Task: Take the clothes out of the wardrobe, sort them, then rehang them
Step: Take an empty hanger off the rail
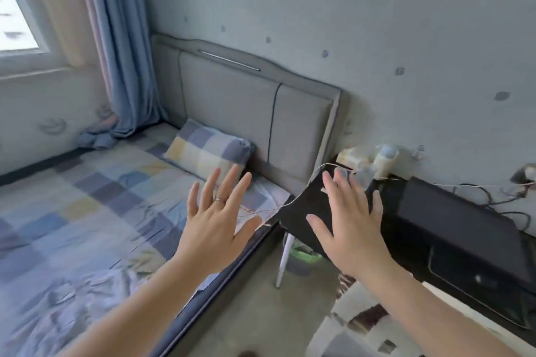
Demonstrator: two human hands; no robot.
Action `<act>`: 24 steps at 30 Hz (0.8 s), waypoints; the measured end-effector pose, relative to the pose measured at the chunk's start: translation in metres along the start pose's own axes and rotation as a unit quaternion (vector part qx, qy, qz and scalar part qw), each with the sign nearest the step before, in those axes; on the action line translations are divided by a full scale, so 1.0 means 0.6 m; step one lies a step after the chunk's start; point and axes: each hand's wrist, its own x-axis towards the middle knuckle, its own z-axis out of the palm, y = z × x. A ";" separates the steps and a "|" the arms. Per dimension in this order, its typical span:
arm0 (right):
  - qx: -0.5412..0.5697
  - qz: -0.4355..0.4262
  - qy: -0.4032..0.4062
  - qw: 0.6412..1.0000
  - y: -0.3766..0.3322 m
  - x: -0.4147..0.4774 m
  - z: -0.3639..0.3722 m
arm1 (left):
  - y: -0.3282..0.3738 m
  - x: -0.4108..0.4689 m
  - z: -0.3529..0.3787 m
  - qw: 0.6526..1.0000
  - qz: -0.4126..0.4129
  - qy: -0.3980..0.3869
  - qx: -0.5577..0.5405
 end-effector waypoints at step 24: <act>0.086 -0.383 -0.350 0.850 -0.533 0.301 0.479 | -0.474 -0.238 0.104 0.823 -0.554 -0.124 0.034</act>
